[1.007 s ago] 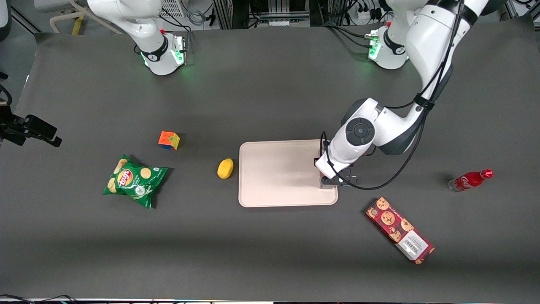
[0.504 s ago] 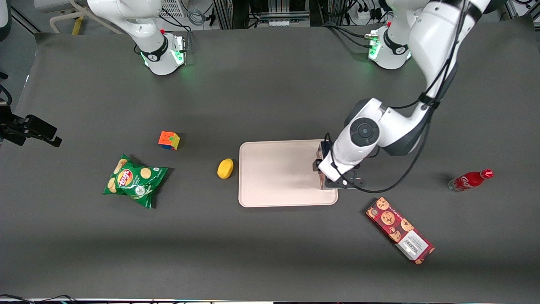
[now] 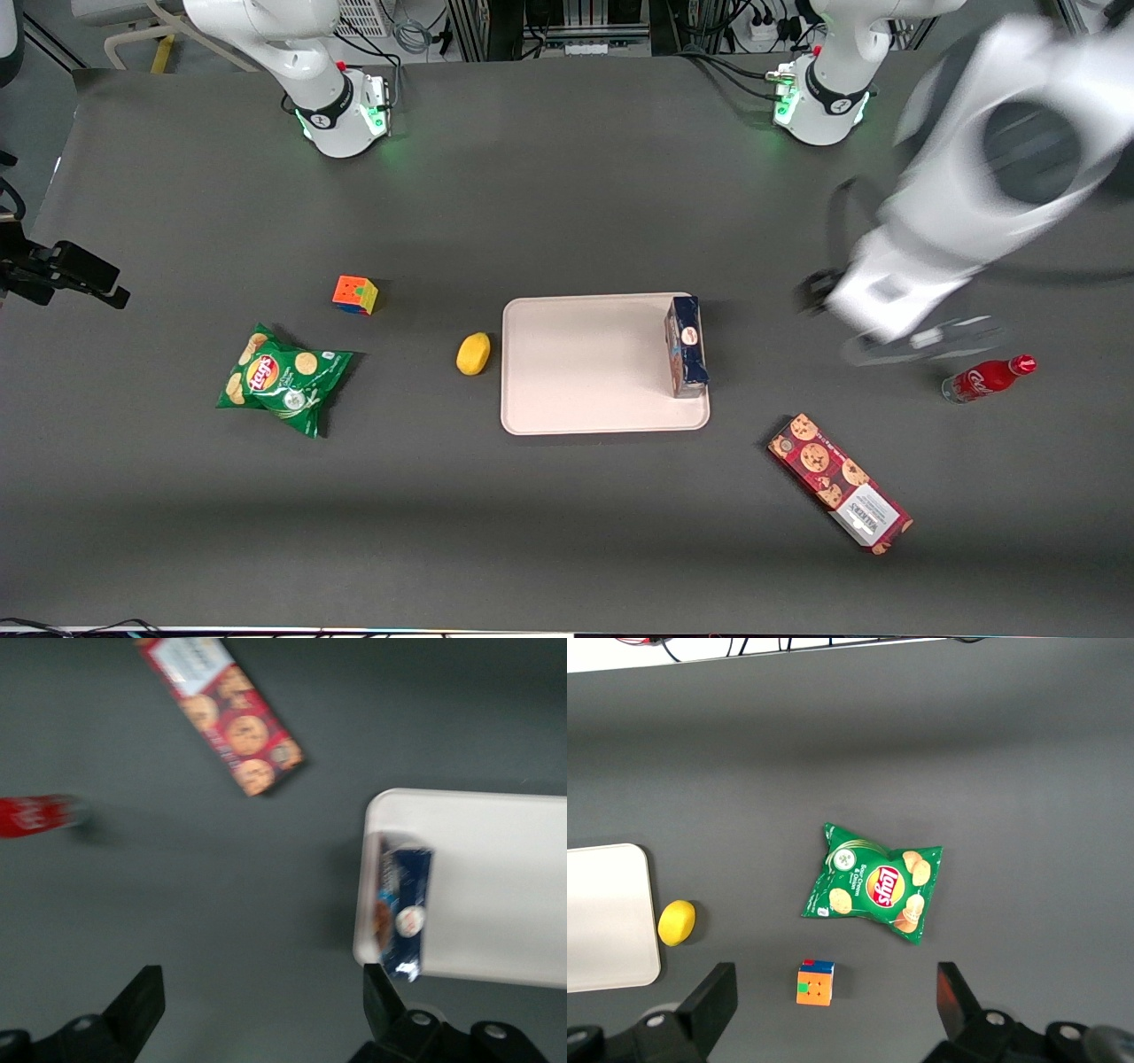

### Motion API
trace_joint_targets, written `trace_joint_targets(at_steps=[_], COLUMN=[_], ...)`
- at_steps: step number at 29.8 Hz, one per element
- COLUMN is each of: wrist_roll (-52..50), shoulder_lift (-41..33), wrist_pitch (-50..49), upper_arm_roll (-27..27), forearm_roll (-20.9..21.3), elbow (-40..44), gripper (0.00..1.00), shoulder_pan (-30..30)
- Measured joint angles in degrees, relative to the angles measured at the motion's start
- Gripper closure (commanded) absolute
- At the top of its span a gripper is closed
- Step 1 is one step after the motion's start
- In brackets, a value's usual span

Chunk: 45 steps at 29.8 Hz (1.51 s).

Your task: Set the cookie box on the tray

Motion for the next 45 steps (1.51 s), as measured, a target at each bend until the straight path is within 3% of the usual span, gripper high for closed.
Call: trace_joint_targets(at_steps=[7, 13, 18, 23, 45], wrist_roll=[18.91, 28.25, 28.73, 28.73, 28.71], shoulder_lift=[-7.27, -15.64, -22.08, -24.48, -24.64], wrist_pitch=[-4.99, 4.81, 15.37, 19.69, 20.16], upper_arm_roll=[13.27, 20.96, 21.42, 21.34, 19.69], forearm_roll=[-5.34, -7.03, -7.38, -7.41, -9.05], elbow=[-1.95, -16.81, -31.77, -38.70, -37.25], gripper=[0.00, 0.00, 0.00, 0.00, 0.00], shoulder_pan=[0.07, 0.62, 0.65, 0.62, -0.21])
